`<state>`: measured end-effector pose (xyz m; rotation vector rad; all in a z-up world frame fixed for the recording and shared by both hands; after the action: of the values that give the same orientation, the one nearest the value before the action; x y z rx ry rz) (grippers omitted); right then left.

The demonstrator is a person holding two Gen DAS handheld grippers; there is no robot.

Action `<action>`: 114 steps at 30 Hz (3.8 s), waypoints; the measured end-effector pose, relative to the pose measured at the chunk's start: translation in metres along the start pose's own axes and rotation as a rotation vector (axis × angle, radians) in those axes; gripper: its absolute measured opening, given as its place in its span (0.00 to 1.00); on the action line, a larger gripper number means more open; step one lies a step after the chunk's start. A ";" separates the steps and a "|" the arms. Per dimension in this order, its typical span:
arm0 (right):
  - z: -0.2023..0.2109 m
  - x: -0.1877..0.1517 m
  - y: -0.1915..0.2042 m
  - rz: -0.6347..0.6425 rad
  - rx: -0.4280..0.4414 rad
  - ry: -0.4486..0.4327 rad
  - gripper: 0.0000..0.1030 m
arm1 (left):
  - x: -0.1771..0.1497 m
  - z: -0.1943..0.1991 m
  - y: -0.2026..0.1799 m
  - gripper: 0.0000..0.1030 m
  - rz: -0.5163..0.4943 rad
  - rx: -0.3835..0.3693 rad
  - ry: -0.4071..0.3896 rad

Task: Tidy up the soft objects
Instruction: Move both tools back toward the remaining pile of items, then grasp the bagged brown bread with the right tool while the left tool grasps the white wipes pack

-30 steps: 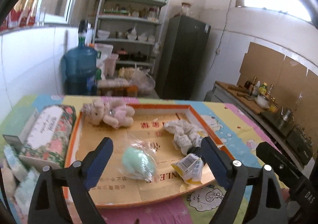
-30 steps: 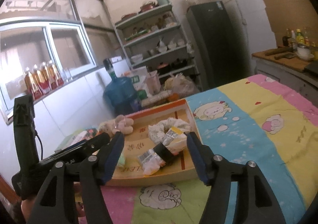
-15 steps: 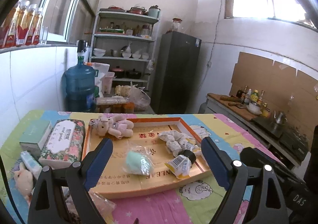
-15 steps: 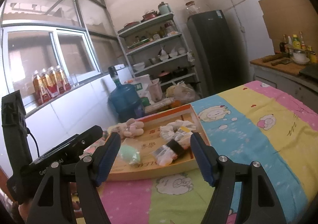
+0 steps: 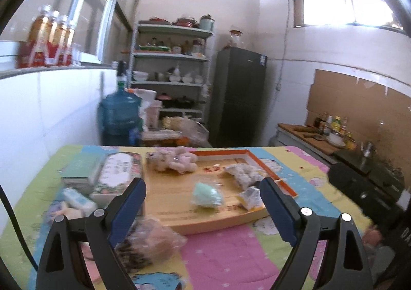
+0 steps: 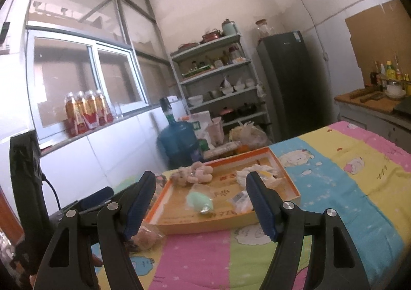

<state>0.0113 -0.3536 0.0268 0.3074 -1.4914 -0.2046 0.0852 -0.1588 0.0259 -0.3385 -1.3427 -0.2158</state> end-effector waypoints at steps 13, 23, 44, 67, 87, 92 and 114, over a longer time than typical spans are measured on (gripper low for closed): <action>0.001 -0.032 0.047 0.037 0.078 0.087 0.72 | -0.018 0.052 0.049 0.88 -0.008 0.131 -0.024; 0.003 -0.054 0.078 0.061 0.131 0.127 0.72 | -0.035 0.080 0.078 0.88 -0.003 0.220 -0.030; -0.004 -0.093 0.110 0.110 0.180 0.222 0.72 | -0.061 0.106 0.129 0.88 0.037 0.306 -0.014; -0.092 -0.119 0.113 0.194 0.120 0.342 0.72 | -0.088 0.095 0.163 0.88 0.085 0.333 0.039; -0.126 -0.138 0.113 0.162 0.077 0.428 0.58 | -0.094 0.097 0.180 0.88 0.119 0.329 0.042; -0.113 -0.132 0.109 0.130 0.086 0.401 0.48 | -0.093 0.101 0.180 0.88 0.113 0.330 0.037; -0.075 -0.111 0.070 0.050 0.104 0.333 0.48 | -0.068 0.020 0.132 0.88 0.057 0.061 0.152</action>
<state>0.0741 -0.2465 -0.0594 0.3687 -1.1804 -0.0323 0.0975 -0.0317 -0.0518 -0.3025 -1.1855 -0.1492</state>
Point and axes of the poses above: each gripper's, at about its wrist camera, not at the fingertips, and z roughly against the way its jaws point, y to its left, x to its top, the point moved 2 cm from there along -z, roughly the way its jaws point, and after that the axes turned 11 degrees about -y, right-handed, at the moved point
